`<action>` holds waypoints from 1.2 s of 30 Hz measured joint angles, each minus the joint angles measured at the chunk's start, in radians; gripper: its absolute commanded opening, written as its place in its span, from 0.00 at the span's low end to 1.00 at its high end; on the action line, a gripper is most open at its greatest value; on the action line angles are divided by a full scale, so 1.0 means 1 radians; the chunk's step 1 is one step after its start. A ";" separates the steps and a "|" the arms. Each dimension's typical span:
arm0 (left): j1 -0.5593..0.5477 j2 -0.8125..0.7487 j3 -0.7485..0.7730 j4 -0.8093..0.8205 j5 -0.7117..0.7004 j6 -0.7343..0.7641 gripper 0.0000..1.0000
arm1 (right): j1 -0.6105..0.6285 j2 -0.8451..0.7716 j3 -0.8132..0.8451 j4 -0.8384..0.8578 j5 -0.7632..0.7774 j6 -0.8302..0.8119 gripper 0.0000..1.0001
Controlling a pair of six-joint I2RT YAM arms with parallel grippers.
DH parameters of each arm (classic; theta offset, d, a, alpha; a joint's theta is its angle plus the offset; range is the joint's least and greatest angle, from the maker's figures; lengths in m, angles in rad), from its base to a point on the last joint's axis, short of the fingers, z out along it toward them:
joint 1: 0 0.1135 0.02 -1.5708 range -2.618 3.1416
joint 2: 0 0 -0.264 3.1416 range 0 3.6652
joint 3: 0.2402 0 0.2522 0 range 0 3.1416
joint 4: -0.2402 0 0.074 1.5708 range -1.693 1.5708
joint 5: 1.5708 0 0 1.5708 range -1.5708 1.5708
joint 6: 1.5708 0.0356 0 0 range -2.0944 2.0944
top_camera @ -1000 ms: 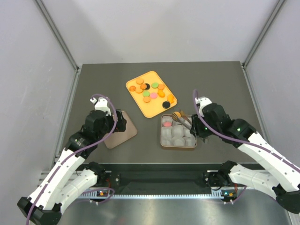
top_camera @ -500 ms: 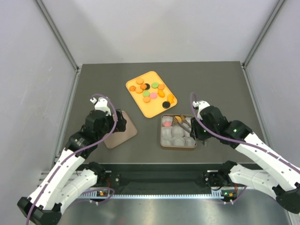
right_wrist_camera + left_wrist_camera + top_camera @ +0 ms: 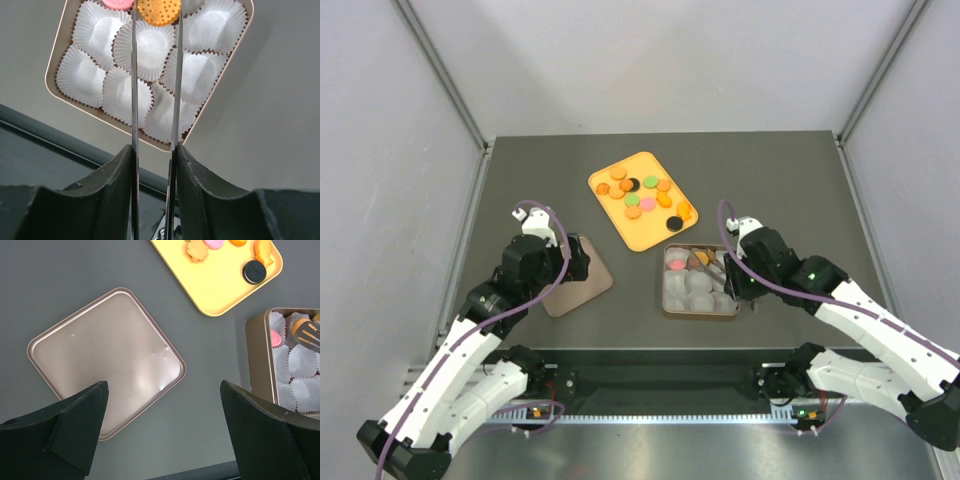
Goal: Pack the cookies
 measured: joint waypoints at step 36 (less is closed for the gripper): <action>-0.001 0.000 0.000 0.000 0.000 0.000 0.98 | 0.000 0.006 0.034 -0.011 -0.003 -0.005 0.42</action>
